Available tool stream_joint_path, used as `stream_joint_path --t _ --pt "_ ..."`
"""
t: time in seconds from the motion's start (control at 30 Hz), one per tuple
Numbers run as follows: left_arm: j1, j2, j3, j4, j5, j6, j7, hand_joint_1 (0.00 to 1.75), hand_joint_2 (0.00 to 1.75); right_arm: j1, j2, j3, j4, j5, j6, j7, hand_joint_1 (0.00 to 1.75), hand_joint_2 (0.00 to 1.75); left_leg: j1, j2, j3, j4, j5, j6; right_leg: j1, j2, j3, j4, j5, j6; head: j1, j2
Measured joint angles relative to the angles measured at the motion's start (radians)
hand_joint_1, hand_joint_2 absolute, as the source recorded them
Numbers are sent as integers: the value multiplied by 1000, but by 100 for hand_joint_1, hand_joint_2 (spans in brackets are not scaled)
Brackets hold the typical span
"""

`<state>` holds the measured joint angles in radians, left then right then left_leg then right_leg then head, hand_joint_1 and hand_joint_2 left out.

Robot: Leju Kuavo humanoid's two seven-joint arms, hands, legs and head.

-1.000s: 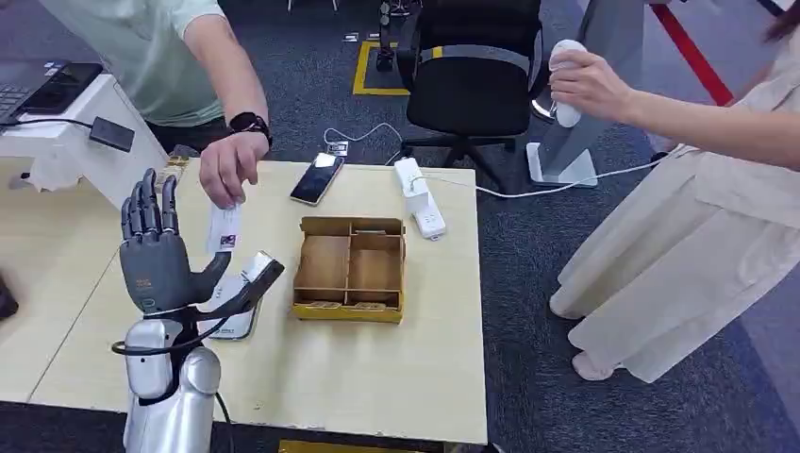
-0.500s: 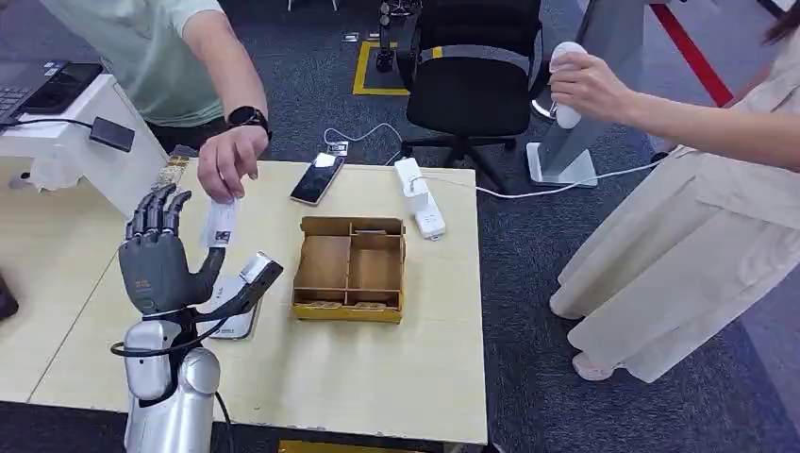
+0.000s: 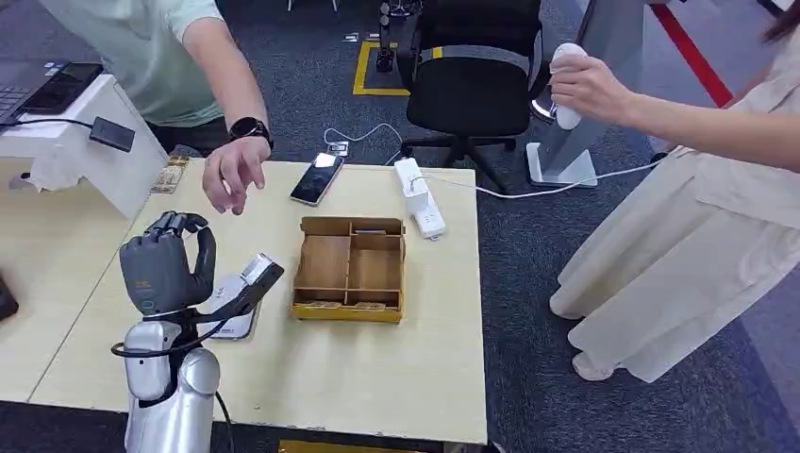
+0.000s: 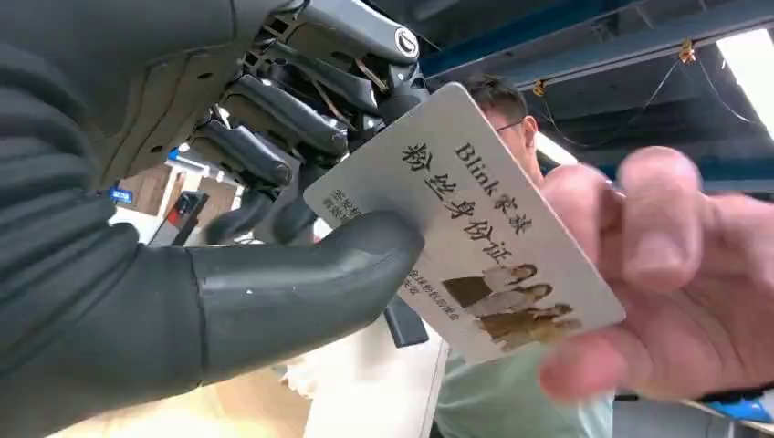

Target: Pass the card to the sensor for recognition and then transmit it.

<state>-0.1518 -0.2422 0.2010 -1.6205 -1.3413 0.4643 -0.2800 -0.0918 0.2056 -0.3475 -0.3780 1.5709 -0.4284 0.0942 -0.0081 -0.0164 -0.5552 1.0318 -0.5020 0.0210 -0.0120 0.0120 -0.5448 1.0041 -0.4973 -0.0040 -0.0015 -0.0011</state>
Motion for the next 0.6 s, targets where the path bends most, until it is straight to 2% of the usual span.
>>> stream_joint_path --t 0.33,0.6 --pt "0 0 0 0 14 -7 -2 175 175 0 0 0 0 0 0 0 0 0 0 0 0 0 0 0 0 0 0 0 0 0 0 0" --pt "5 0 0 0 81 -72 -18 175 175 0 0 0 0 0 -1 0 0 0 0 0 0 0 0 0 0 0 0 0 0 0 0 0"
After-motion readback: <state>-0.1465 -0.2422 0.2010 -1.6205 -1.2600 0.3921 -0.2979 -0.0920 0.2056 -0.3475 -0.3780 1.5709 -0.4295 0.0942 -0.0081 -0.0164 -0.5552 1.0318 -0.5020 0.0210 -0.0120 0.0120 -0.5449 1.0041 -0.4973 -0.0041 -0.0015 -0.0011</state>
